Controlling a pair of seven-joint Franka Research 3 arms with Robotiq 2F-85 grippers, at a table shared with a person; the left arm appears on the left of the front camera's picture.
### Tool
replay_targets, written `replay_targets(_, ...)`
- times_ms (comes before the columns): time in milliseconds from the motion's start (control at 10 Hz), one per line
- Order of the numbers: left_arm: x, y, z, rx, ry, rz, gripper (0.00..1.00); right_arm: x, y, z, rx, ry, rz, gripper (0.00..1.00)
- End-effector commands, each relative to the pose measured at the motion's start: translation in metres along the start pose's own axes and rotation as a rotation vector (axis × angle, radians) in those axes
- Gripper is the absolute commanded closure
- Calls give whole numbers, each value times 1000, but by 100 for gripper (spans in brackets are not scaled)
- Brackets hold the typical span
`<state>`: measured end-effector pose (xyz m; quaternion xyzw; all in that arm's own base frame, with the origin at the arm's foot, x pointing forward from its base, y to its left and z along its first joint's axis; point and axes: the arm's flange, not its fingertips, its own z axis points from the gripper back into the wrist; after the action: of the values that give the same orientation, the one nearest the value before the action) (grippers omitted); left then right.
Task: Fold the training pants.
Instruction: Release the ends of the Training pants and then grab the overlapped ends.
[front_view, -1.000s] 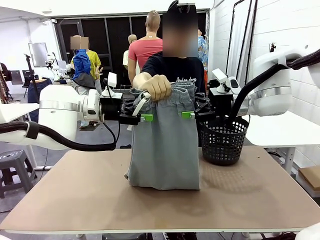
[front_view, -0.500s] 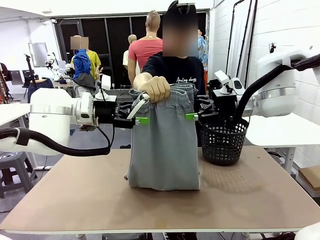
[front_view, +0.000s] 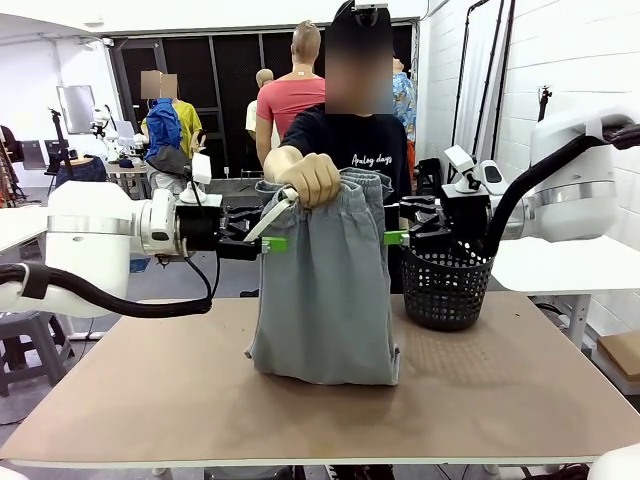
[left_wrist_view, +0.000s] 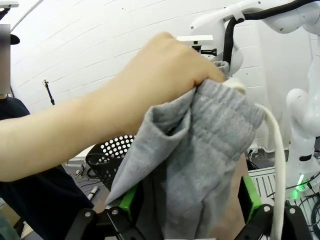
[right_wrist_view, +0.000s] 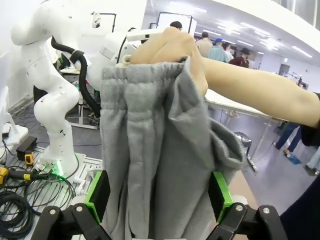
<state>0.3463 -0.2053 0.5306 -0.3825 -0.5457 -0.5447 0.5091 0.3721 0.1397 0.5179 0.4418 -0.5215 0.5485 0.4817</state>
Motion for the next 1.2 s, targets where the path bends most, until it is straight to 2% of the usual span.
replay_targets(0,-1,-5,6,53,-2,27,0,-2,9,3,-35,22,-39,0)
replay_targets(600,-3,3,25,69,26,24,0,-12,23,20,-155,65,-74,0)
replay_targets(1100,-11,9,24,73,28,29,0,-15,19,15,-172,25,-61,0)
